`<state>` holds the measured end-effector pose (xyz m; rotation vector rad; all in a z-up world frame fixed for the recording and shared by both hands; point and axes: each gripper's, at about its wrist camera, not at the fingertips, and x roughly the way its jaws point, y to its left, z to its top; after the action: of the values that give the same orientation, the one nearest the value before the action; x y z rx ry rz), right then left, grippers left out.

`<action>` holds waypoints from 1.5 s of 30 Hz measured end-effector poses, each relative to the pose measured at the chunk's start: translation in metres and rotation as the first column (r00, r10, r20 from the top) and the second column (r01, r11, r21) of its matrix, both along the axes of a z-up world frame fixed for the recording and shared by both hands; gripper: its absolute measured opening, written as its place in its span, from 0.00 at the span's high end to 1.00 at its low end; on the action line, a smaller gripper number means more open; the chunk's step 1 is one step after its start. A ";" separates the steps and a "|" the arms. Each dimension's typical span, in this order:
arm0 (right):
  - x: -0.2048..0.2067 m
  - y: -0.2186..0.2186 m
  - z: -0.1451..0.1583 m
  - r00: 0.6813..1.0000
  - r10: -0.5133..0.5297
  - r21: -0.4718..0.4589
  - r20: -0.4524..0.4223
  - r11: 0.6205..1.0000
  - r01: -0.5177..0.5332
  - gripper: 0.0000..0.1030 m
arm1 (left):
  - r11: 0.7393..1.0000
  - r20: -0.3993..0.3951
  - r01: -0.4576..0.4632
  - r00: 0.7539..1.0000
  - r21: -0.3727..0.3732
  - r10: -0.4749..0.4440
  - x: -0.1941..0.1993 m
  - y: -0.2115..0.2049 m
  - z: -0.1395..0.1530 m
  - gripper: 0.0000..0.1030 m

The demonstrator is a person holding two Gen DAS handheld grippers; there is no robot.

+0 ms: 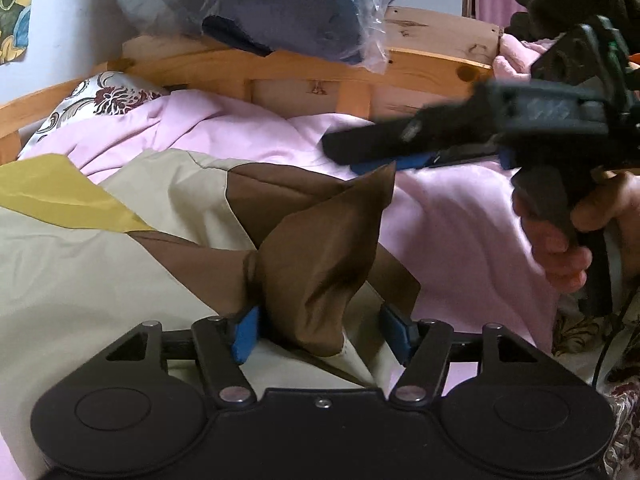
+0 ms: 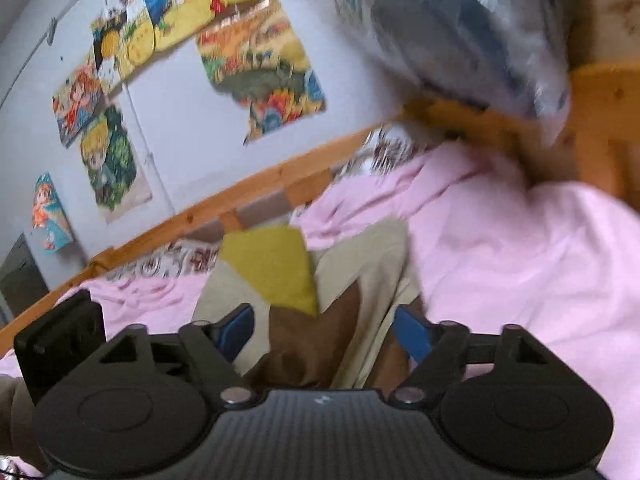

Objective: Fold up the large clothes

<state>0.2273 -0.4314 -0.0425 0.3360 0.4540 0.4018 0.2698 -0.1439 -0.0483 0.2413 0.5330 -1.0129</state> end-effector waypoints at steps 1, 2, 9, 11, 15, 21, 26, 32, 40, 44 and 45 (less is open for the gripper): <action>0.003 0.003 -0.003 1.000 0.005 -0.014 -0.017 1.000 -0.005 0.53 | 1.000 -0.003 0.002 1.000 -0.005 -0.002 0.000 0.001 0.000 0.36; 0.004 0.006 -0.005 1.000 0.011 -0.017 -0.017 1.000 -0.011 0.63 | 1.000 -0.003 0.003 1.000 -0.008 -0.003 0.000 0.002 0.001 0.36; -0.016 0.005 -0.011 0.997 -0.073 -0.190 0.009 0.979 0.073 0.90 | 0.958 -0.238 -0.068 0.971 -0.280 -0.001 0.003 0.039 0.039 0.34; -0.017 0.002 -0.015 0.995 -0.101 -0.189 -0.013 0.977 0.097 0.91 | 0.931 -0.245 -0.133 0.968 -0.340 0.049 0.000 0.057 0.054 0.34; -0.022 0.004 -0.020 0.991 -0.129 -0.229 -0.027 0.966 0.119 0.94 | 0.834 -0.132 -0.364 0.931 -0.414 0.340 -0.003 0.096 0.075 0.19; -0.029 0.005 -0.028 0.990 -0.136 -0.252 -0.038 0.960 0.122 0.94 | 0.752 -0.090 -0.557 0.820 -0.352 0.565 0.066 0.107 0.065 0.28; -0.031 0.007 -0.032 0.990 -0.137 -0.278 -0.027 0.952 0.124 0.94 | 0.745 -0.121 -0.581 0.808 -0.328 0.577 0.109 0.087 0.042 0.32; -0.033 0.009 -0.035 0.990 -0.140 -0.298 -0.009 0.946 0.131 0.94 | 0.803 -0.115 -0.550 0.835 -0.230 0.539 0.127 0.057 0.009 0.26; -0.032 0.011 -0.037 0.991 -0.132 -0.317 0.002 0.940 0.125 0.94 | 0.828 -0.059 -0.544 0.838 -0.136 0.542 0.131 0.040 -0.010 0.22; -0.034 0.009 -0.038 0.991 -0.130 -0.302 0.022 0.944 0.131 0.94 | 0.820 -0.055 -0.550 0.834 -0.157 0.549 0.125 0.045 0.002 0.21; -0.035 0.007 -0.037 0.991 -0.134 -0.293 0.025 0.947 0.135 0.94 | 0.808 -0.060 -0.564 0.824 -0.169 0.563 0.121 0.048 0.007 0.20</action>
<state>0.1924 -0.4244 -0.0795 0.0757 0.4761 0.1970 0.3909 -0.0954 -0.0409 -0.0874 0.4741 -0.4698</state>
